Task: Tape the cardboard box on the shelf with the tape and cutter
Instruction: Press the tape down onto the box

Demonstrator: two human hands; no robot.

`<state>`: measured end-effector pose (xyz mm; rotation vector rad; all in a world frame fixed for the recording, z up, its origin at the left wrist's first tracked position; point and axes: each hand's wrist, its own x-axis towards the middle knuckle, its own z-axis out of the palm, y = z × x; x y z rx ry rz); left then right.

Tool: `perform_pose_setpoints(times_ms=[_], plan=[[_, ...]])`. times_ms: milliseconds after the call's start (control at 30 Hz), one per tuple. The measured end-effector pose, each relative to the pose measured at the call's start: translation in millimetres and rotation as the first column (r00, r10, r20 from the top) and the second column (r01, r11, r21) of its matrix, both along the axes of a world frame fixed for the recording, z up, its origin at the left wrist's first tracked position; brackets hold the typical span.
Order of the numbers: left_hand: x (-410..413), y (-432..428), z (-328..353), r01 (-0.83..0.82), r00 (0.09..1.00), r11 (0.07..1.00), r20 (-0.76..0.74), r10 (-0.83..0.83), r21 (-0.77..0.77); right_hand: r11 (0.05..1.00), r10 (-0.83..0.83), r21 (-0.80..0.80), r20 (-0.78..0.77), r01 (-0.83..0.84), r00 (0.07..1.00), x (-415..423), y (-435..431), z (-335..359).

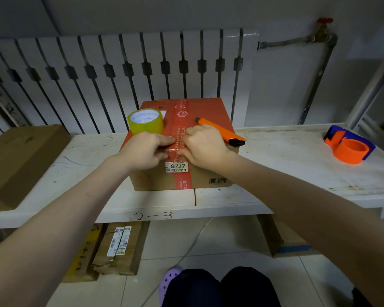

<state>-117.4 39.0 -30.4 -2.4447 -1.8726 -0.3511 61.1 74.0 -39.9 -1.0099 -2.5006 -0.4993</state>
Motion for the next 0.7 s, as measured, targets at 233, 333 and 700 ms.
perform_pose_setpoints(times_ms=[233, 333, 700], plan=[[24, -9, -16, -0.157, 0.987, 0.972, -0.001, 0.160, 0.173, 0.998, -0.051, 0.040, 0.126, 0.047, 0.991, 15, -3, -9], [21, -8, -15, -0.165, 0.984, 0.971, -0.035, 0.174, 0.172, 0.993, -0.112, 0.047, 0.080, 0.108, 0.990, 10, -8, -19], [16, -5, 12, -0.119, 0.989, 0.991, -0.091, 0.114, -0.062, 0.999, -0.035, 0.010, 0.050, 0.035, 0.998, 10, 0, -9]])
